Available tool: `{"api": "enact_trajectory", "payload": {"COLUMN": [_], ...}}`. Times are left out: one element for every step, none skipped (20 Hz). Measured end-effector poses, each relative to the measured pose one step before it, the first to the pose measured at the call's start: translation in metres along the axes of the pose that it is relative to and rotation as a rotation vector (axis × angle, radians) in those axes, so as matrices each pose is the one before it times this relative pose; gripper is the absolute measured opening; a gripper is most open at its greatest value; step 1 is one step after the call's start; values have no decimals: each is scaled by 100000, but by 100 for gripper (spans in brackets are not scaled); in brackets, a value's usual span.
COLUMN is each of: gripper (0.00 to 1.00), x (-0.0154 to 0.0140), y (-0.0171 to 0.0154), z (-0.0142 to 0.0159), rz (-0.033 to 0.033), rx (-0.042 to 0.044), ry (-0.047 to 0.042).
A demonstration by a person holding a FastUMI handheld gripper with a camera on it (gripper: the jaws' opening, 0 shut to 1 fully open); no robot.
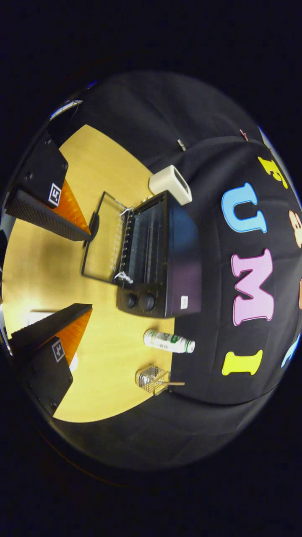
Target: Open the toaster oven, put the food inside, and close the toaster oven door.
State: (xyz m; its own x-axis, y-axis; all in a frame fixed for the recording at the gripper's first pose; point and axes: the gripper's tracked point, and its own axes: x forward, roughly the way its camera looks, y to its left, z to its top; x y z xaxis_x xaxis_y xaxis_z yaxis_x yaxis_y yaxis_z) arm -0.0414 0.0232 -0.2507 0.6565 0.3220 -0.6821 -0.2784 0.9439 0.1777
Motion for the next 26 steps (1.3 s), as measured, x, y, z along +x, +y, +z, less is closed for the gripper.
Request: {"api": "enact_trajectory", "payload": {"gripper": [98, 98, 98, 98, 98, 98, 98, 98, 98, 98, 98, 99, 98, 97, 93, 86, 81, 68, 54, 40, 27, 14, 14, 11, 9, 8], "x": [-599, -399, 1, 139, 425, 389, 710, 799, 789, 979, 881, 1059, 861, 889, 742, 573, 646, 679, 531, 529, 799, 120, -271, -60, 83, 94], "y": [-1969, -1827, -2104, -2203, -2076, -2059, -1993, -1630, -1247, -1214, -733, -632, -350, -455, -461, -229, -205, -1, 87, -453, -220, -82, 194, 80, -19, -193], "z": [-568, -492, -628, -849, -786, -1021, -994, -860, -797, -644, -808, -448, -488, -325, -494, -384, -69, -169, 21, 73, 17, 81, -3, -6, -250, 314], "rz": [696, 869, -587, -1274, -1340, -2037, -1545, -851, -87, -677, 664, 372, 1252, 991, 64, -57, 341, 1042, 1003, -814, 568, 852, 2095, 3821, 1861, 1539], "rx": [2034, 2759, 1620, -64, -1318, -1816, -642, 498, 740, 682, 509, 281, -681, -1228, -1713, -1167, -66, 1194, 1779, 1069, 226, 579, -383, 1447, 713, 784], "ry": [3990, 3464, 3858, 4838, 4201, 5173, 4517, 4302, 4259, 3915, 4414, 4061, 4020, 3115, 2817, 2273, 1625, 1557, 1543, 1015, 432, 107, 271, -385, 971, -1091]}}
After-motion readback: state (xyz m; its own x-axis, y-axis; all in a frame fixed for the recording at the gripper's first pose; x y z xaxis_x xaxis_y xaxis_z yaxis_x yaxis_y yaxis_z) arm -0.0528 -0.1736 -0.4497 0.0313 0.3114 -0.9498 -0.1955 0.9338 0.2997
